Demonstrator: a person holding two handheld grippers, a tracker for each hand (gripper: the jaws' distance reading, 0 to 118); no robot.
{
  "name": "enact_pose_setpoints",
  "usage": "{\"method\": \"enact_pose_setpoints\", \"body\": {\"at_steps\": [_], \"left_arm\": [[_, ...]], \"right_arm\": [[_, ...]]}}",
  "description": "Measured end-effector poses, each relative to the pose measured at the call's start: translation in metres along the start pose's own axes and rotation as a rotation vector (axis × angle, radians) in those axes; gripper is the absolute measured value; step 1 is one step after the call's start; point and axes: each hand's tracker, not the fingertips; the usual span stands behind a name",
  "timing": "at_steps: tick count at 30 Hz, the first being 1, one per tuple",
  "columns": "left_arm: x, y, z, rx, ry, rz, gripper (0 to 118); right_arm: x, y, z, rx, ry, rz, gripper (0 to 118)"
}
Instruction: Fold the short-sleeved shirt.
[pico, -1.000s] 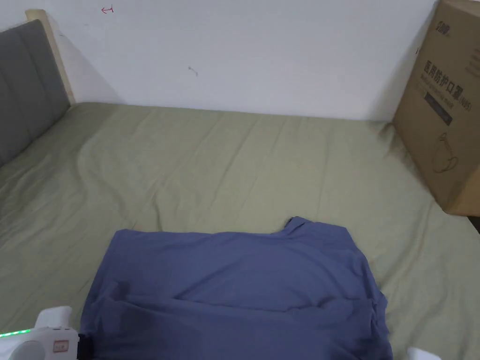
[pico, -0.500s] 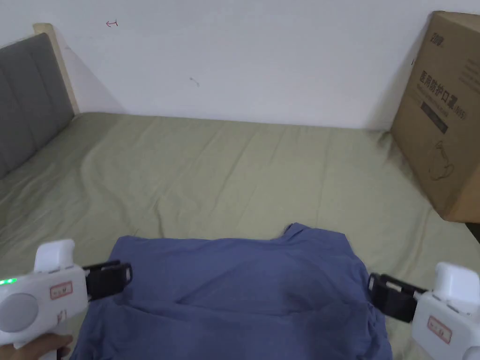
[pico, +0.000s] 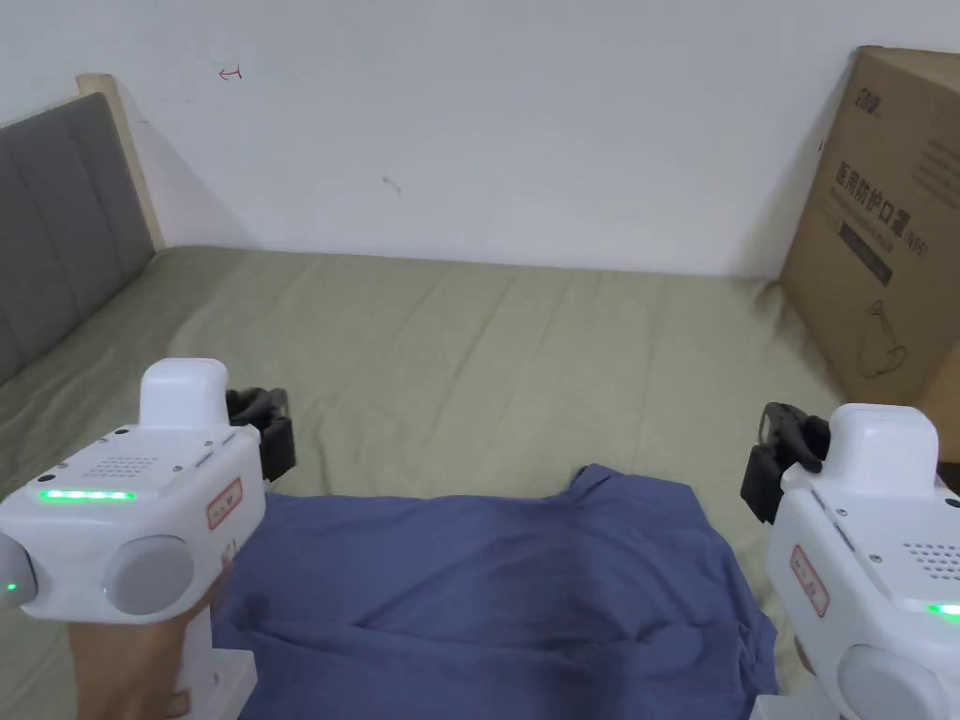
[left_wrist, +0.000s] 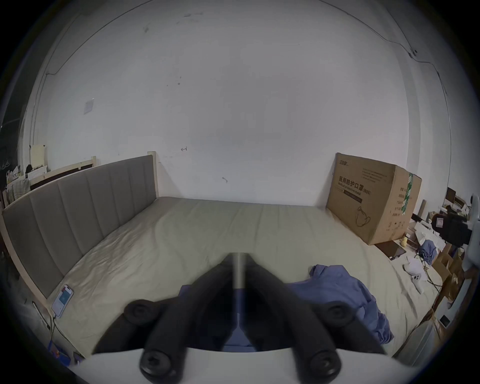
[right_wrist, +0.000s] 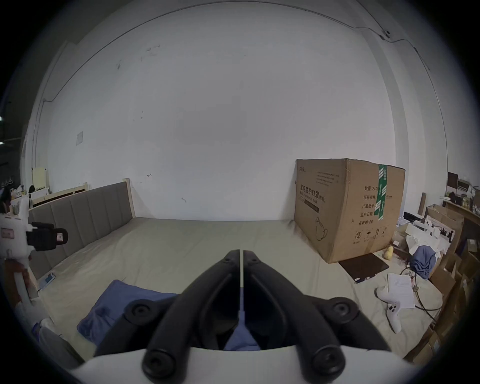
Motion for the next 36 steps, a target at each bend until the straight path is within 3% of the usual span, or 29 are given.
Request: {"method": "enact_pose_setpoints", "body": {"at_steps": [10,18,23,24,25,27,28,36], "left_arm": [[-0.007,-0.009,-0.036,-0.128,-0.044,-0.002,0],[-0.060,-0.014,-0.141,-0.419,-0.036,0.055,0],[-0.092,-0.032,-0.217,-0.570,0.040,0.051,1],[-0.097,-0.037,-0.230,-0.596,0.055,0.058,14],[-0.104,-0.042,-0.242,-0.618,0.061,0.082,34],[-0.110,-0.052,-0.261,-0.685,0.082,0.122,91],[-0.115,-0.059,-0.270,-0.719,0.100,0.139,103],[-0.131,-0.094,-0.305,-0.814,0.137,0.128,105]], "right_arm": [[-0.002,-0.011,-0.019,-0.039,0.024,-0.014,0],[0.003,-0.022,-0.057,-0.094,0.033,-0.020,0],[0.006,-0.033,-0.089,-0.146,0.022,-0.023,0],[0.006,-0.036,-0.096,-0.158,0.019,-0.023,0],[0.007,-0.039,-0.102,-0.168,0.014,-0.023,0],[0.009,-0.045,-0.115,-0.191,0.005,-0.022,0],[0.010,-0.048,-0.121,-0.204,0.002,-0.024,0],[0.015,-0.074,-0.153,-0.280,-0.012,-0.036,0]]}}
